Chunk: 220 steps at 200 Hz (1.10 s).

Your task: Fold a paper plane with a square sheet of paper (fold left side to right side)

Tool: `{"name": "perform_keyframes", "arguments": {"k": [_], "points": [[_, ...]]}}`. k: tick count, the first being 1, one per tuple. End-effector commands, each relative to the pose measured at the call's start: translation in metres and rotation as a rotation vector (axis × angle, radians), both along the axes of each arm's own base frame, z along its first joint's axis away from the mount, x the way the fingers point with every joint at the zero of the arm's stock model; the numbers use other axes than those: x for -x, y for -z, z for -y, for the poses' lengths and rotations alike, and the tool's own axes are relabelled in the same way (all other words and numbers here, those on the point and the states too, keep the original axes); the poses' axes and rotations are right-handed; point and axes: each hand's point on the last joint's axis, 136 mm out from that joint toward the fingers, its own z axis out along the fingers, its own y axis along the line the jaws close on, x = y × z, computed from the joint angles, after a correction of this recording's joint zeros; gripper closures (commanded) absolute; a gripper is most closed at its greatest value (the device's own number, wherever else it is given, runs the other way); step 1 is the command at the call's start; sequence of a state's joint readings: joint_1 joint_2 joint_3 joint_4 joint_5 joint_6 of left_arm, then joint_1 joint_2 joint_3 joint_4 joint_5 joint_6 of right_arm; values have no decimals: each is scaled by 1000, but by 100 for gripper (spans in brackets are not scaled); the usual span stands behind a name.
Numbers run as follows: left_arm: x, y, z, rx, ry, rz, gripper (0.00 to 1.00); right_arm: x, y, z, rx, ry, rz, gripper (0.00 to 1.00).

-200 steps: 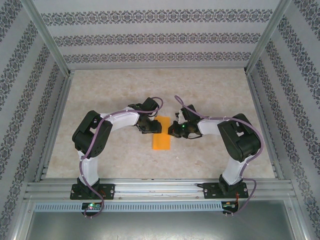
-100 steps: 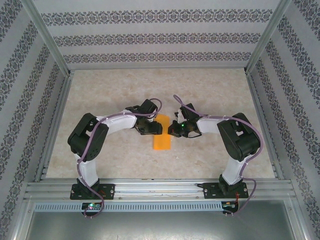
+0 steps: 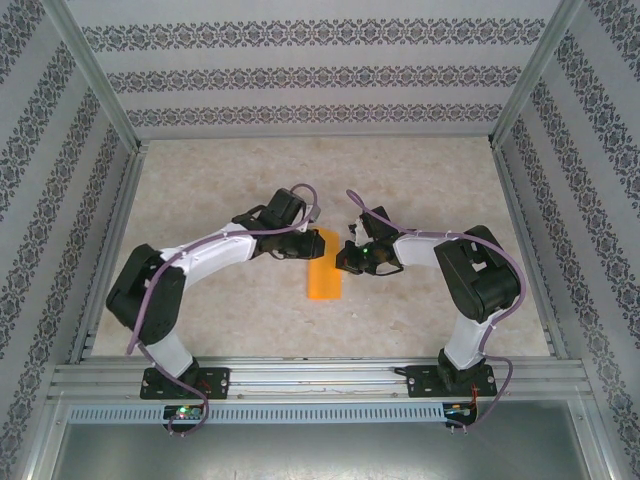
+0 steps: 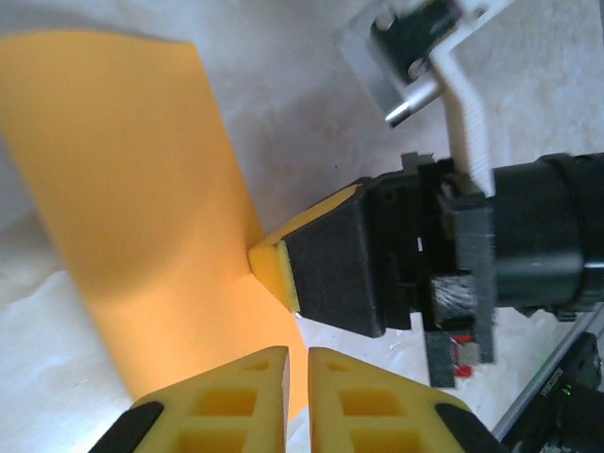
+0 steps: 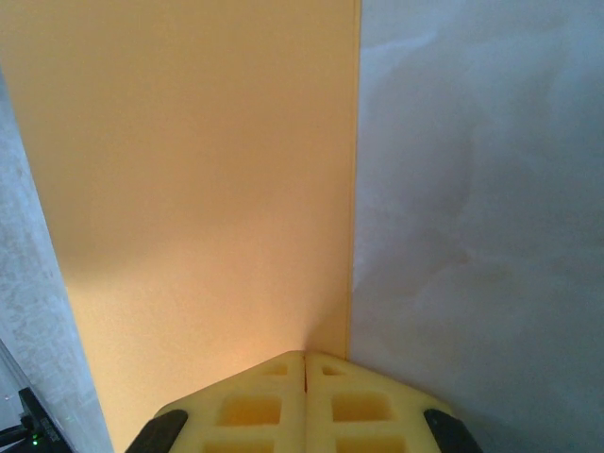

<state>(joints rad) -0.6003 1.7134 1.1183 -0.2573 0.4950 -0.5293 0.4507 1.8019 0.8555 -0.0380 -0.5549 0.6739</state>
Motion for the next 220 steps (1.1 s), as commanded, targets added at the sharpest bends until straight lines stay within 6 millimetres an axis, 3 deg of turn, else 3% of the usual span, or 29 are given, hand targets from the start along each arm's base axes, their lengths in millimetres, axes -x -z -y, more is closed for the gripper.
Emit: {"name": "perform_keyframes", "arguments": {"k": [1,64,149,188,220], "points": [[7,18,14,79,68,-45,91,22,41,26,181,13,-91,100],[-3,61,-7,57,4,-103,93,25,45,34,247,-6,-97,100],[12,98,-45,-15,-54,-169,96,30,53,49,350,-22,-111,100],[15,99,-67,-14,-105,-172,97,31,54,50,359,-23,-114,100],[11,84,-75,-17,-111,-133,100,29,50,47,344,-26,-107,100]]}}
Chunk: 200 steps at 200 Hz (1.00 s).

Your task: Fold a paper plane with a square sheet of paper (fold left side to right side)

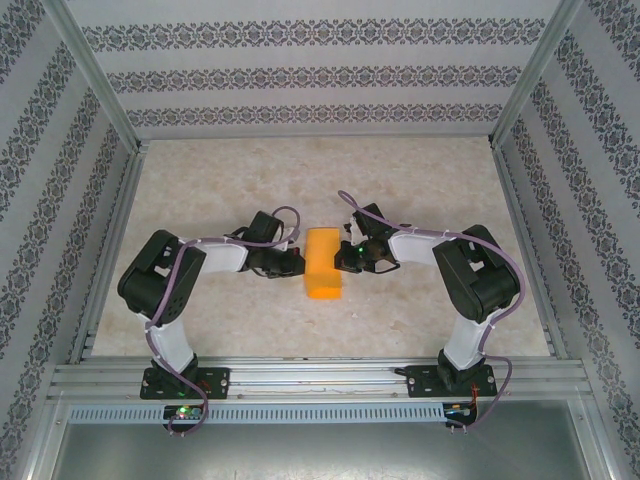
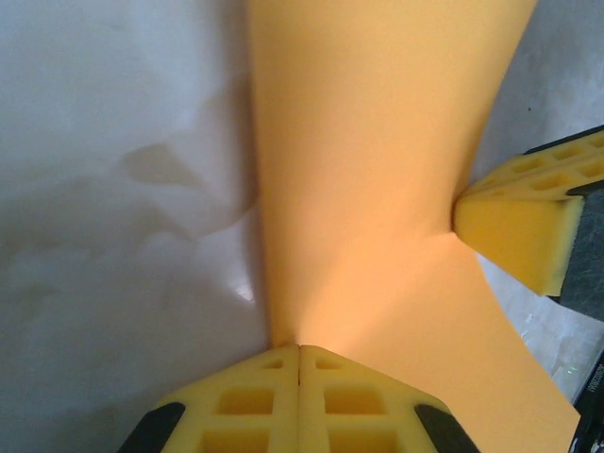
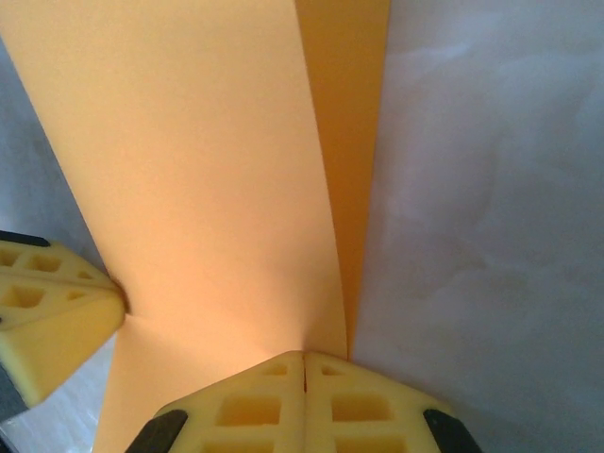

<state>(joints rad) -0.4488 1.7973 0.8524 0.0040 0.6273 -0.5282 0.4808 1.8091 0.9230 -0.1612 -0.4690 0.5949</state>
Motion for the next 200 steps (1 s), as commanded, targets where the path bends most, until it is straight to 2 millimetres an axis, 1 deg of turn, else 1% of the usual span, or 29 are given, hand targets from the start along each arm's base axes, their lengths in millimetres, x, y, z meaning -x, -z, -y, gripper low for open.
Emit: {"name": "perform_keyframes", "arguments": {"k": [1,20,40,54,68,89,121,159,200], "points": [[4,0,-22,-68,-29,-1,100,29,49,46,239,37,-125,100],[-4,-20,-17,-23,-42,60,100,28,47,44,230,38,-123,100],[-8,-40,-1,49,-24,101,100,28,47,44,229,37,-124,100],[-8,-48,13,81,6,106,100,28,47,44,229,38,-124,100],[-7,-50,27,102,36,103,100,27,46,43,228,39,-122,100],[-6,-43,44,114,66,82,100,27,46,42,225,37,-123,100],[-3,-26,54,108,80,37,100,27,46,42,227,33,-125,100],[3,-3,47,57,77,-16,100,27,46,40,225,28,-125,100],[7,11,41,20,54,-51,100,25,41,35,205,17,-116,100]]}}
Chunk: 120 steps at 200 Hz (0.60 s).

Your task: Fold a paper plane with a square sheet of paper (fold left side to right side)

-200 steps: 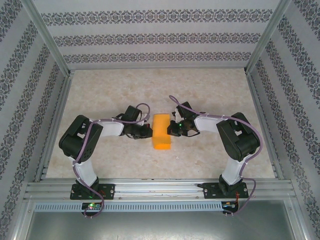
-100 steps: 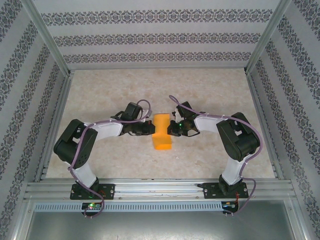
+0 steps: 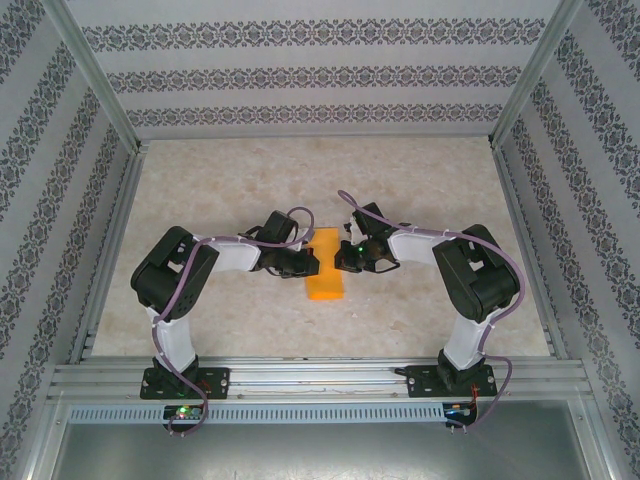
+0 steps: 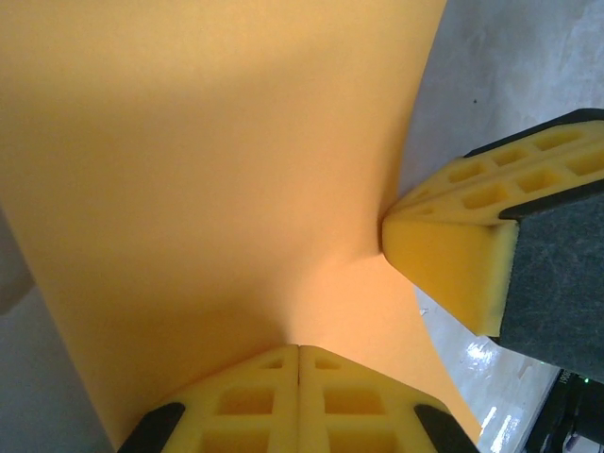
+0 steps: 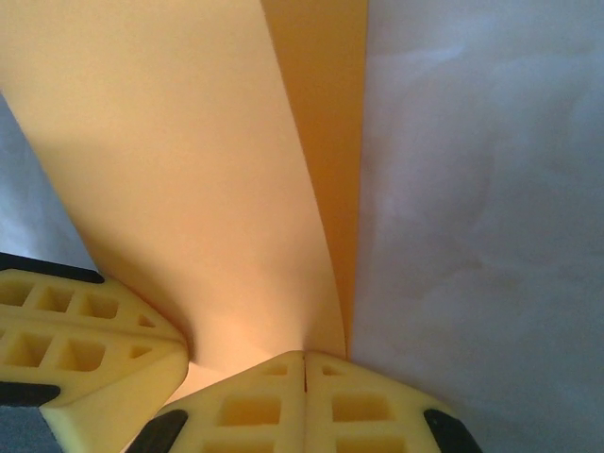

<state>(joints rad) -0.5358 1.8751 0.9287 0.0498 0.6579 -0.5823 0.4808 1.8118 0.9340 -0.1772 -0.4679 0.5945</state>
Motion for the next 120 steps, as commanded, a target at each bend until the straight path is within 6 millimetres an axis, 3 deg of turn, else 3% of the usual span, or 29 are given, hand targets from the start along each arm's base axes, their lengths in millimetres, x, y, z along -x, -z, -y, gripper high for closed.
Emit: {"name": "perform_keyframes", "arguments": {"k": [1,35,93,120], "points": [[5,13,-2,-34,-10,-41,100,26,41,35,198,16,-109,100],[9,22,-7,-56,-24,-64,100,16,25,21,123,9,-66,100],[12,28,-12,-87,-34,-85,100,-13,-37,-10,-78,-9,86,100],[13,29,-12,-88,-35,-86,100,-20,-51,-24,-158,-14,119,100]]}}
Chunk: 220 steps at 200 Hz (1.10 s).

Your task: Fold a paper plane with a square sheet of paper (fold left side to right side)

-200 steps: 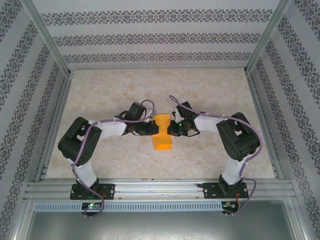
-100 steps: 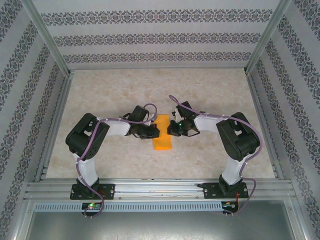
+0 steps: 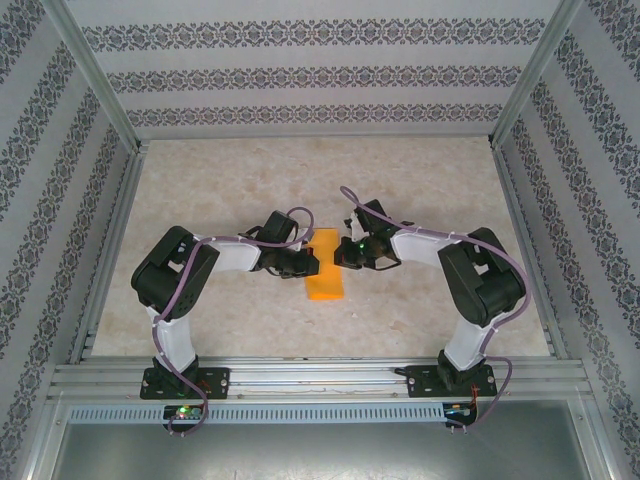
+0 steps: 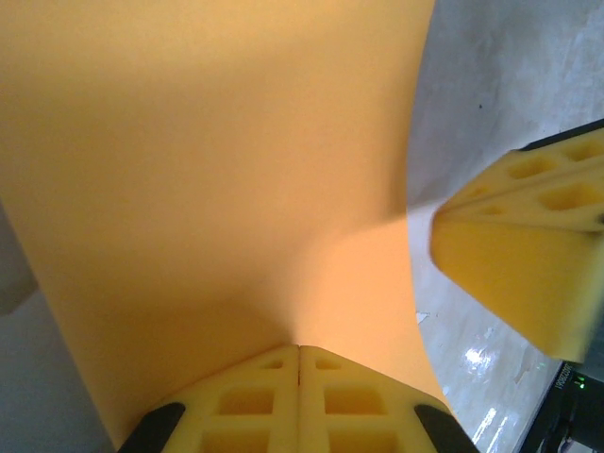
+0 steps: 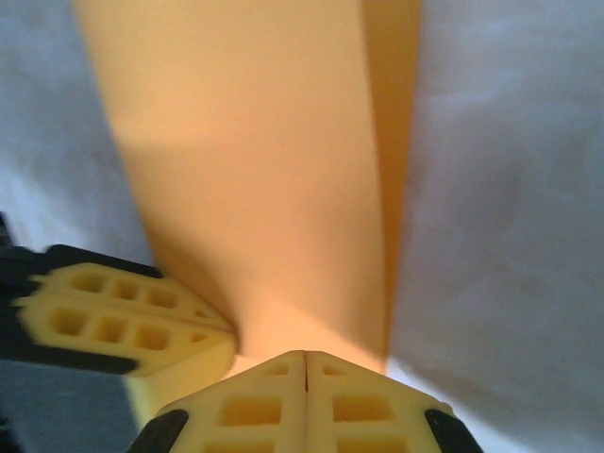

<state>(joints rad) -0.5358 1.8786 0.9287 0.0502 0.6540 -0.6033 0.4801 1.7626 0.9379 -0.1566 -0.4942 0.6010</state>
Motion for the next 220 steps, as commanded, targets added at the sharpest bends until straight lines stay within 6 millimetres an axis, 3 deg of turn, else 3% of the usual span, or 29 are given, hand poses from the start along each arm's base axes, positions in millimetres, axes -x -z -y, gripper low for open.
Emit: {"name": "perform_keyframes", "arguments": {"k": [1,48,86,120,149,220], "points": [[13,27,-12,-86,-18,-71,100,-14,-28,-17,-105,-8,69,100],[13,28,-11,-85,-14,-75,100,-29,-23,-41,-167,-20,53,100],[14,28,-10,-80,-10,-80,100,-32,-4,-45,-144,-16,16,100],[17,28,-11,-80,-3,-86,100,-29,19,-38,-89,-7,-26,100],[23,29,-13,-82,0,-100,100,-24,39,-21,3,31,-73,100],[60,28,-26,-98,12,-164,100,-21,53,7,84,97,-117,100]]}}
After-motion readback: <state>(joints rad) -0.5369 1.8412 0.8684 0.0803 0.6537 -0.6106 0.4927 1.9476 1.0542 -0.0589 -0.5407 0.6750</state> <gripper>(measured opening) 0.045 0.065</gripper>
